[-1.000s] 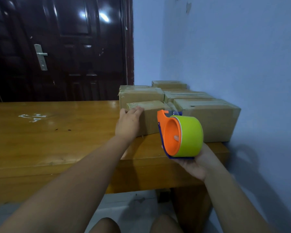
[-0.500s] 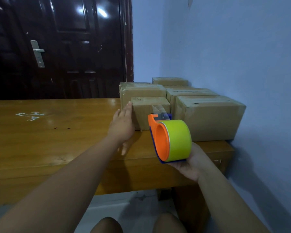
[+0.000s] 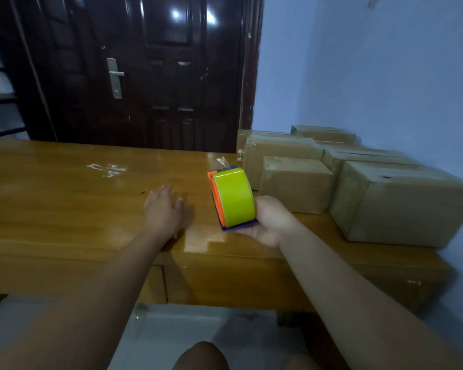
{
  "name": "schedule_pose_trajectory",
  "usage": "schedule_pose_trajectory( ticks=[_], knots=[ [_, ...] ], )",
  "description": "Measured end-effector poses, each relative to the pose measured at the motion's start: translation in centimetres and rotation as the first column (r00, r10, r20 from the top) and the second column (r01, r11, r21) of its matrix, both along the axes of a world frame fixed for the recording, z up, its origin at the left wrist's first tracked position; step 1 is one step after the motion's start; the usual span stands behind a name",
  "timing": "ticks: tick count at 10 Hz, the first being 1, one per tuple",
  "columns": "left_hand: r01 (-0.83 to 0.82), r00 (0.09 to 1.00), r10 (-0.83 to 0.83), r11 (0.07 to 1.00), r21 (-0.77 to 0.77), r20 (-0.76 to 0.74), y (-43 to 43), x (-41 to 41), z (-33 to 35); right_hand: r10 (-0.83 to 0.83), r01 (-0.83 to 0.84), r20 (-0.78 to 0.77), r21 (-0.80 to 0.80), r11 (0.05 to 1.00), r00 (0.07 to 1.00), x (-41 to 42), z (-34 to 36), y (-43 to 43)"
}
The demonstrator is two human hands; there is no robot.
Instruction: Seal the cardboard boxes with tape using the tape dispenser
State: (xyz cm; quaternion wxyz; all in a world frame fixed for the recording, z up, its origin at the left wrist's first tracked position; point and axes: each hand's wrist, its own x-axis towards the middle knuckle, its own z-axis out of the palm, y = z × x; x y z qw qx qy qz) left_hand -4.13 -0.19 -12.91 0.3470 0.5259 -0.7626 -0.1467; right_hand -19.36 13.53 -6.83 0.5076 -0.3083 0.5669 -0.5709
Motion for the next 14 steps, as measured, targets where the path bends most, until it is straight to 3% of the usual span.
schedule_pose_trajectory(
  ticks=[1, 2, 4, 5, 7, 9, 10, 11, 12, 13, 14],
  knots=[
    [0.05, 0.937, -0.012, 0.994, 0.099, -0.35, 0.0, 0.4, 0.0, -0.005, 0.009, -0.112, 0.041, 0.999, 0.994, 0.9, -0.6, -4.1],
    [0.039, 0.88, 0.022, 0.992, 0.118, -0.474, 0.0, 0.8, 0.1, -0.064, 0.078, -0.256, 0.047, 0.996, 0.965, 1.6, -1.3, -8.2],
    [-0.04, 0.83, 0.105, 0.991, 0.129, -0.548, 0.3, 1.1, 0.2, -0.143, 0.213, -0.625, 0.039, 0.976, 0.767, 2.0, -1.9, -14.1],
    [-0.056, 0.83, 0.123, 0.989, 0.139, -0.543, 0.4, 1.2, 0.4, -0.144, 0.252, -0.698, 0.054, 0.966, 0.701, 1.7, -1.8, -15.8],
    [-0.023, 0.902, 0.087, 0.988, 0.154, -0.423, 0.1, 0.8, 0.2, -0.15, 0.32, -0.816, 0.045, 0.946, 0.559, 0.5, -1.4, -18.1],
    [0.037, 0.946, 0.014, 0.988, 0.15, -0.324, 0.1, 0.7, 0.1, -0.112, 0.226, -0.853, 0.007, 0.974, 0.51, 0.0, -1.7, -18.4],
    [0.105, 0.952, -0.077, 0.991, 0.08, -0.296, 0.7, 0.5, 0.5, -0.12, 0.152, -0.856, -0.049, 0.987, 0.503, -0.1, -2.4, -17.3],
    [0.094, 0.982, -0.093, 0.996, -0.005, -0.164, 1.0, 0.3, 0.6, -0.171, 0.149, -0.879, -0.116, 0.982, 0.446, 0.1, -3.1, -14.5],
    [0.017, 0.997, -0.011, 0.996, -0.085, 0.076, 0.7, 0.0, 0.3, -0.126, 0.091, -0.956, -0.105, 0.99, 0.264, 0.3, -4.1, -11.1],
    [0.023, 0.937, 0.035, 0.987, -0.16, 0.349, 1.8, -0.5, 0.3, -0.07, 0.01, -0.996, -0.069, 0.998, 0.054, 0.5, -4.5, -7.9],
    [0.065, 0.865, 0.07, 0.966, -0.25, 0.496, 2.8, -1.0, 1.4, -0.128, -0.066, -0.985, -0.12, 0.991, -0.118, 0.5, -2.6, -6.1]
  ],
)
